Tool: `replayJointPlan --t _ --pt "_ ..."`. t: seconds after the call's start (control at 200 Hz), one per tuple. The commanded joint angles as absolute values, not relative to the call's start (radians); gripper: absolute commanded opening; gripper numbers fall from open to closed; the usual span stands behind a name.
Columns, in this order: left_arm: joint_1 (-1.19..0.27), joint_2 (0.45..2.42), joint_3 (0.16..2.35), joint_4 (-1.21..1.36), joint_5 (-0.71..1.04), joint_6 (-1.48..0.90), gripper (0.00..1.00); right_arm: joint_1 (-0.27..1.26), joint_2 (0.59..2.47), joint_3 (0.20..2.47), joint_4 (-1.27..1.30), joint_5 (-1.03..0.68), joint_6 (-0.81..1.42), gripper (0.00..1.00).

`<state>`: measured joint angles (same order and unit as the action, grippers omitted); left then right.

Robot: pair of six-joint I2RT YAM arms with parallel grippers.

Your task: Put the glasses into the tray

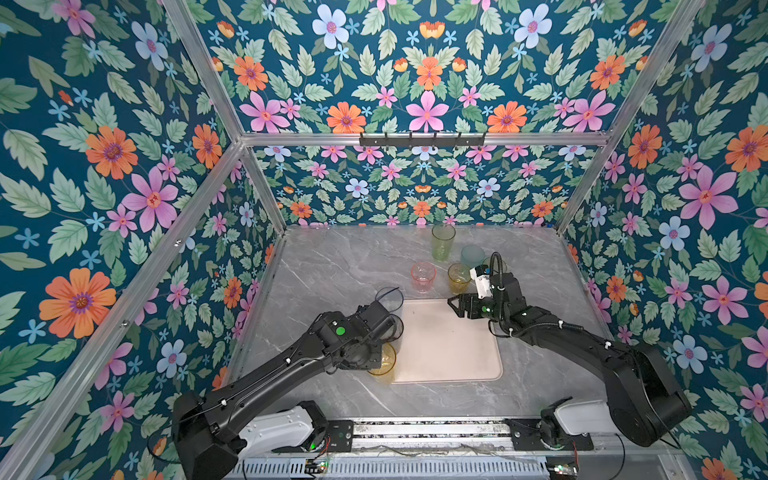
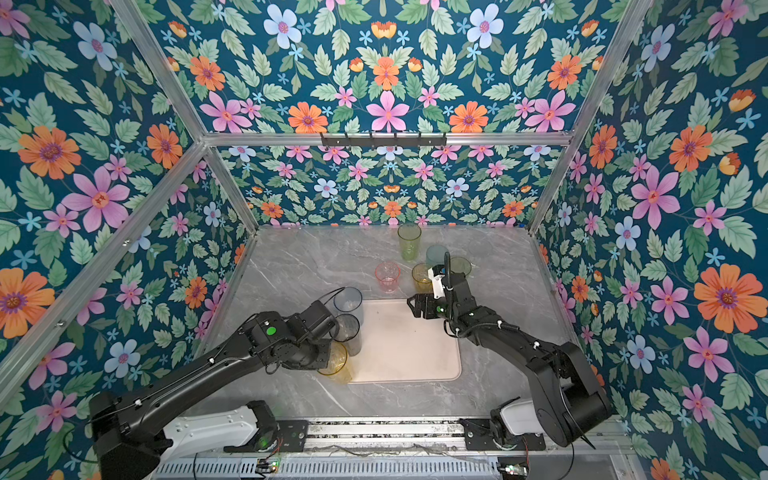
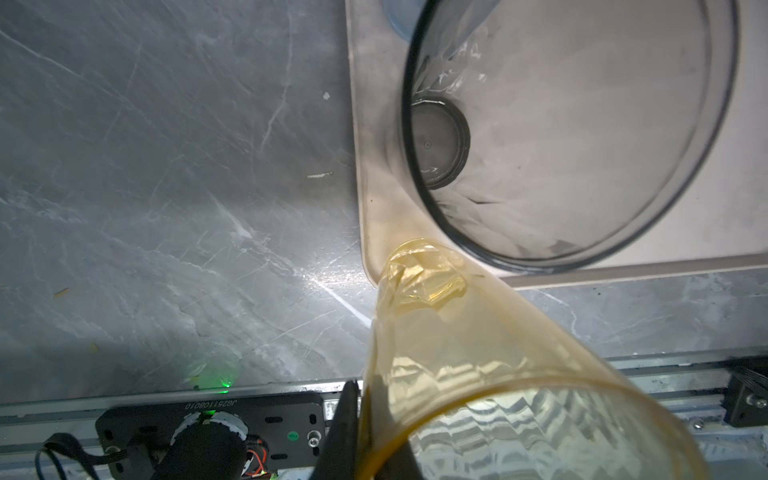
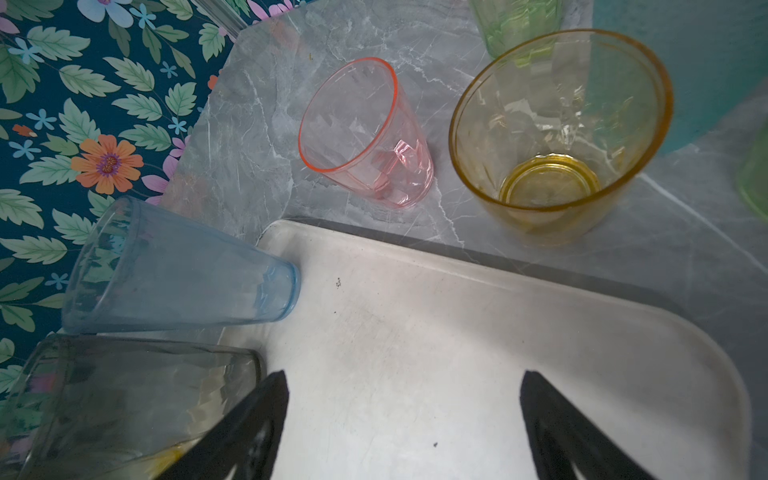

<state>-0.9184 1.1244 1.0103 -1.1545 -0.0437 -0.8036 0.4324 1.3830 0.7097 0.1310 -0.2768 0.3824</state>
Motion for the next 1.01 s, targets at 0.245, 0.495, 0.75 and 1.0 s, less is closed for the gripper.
replayJointPlan --t 0.245,0.495,0.75,1.0 --pt "-0.945 1.167 1.005 -1.094 -0.06 -0.815 0.0 0.433 1.38 0.72 0.156 -0.274 0.374 0.89" --pt "-0.946 1.182 1.006 -1.091 -0.078 -0.815 0.0 0.433 1.379 0.721 0.155 -0.273 0.374 0.89" --pt "-0.946 1.196 1.006 -1.091 -0.09 -0.811 0.0 0.434 1.377 0.719 0.155 -0.275 0.374 0.89" --pt "-0.946 1.204 1.003 -1.085 -0.098 -0.81 0.0 0.434 1.375 0.72 0.152 -0.275 0.374 0.89"
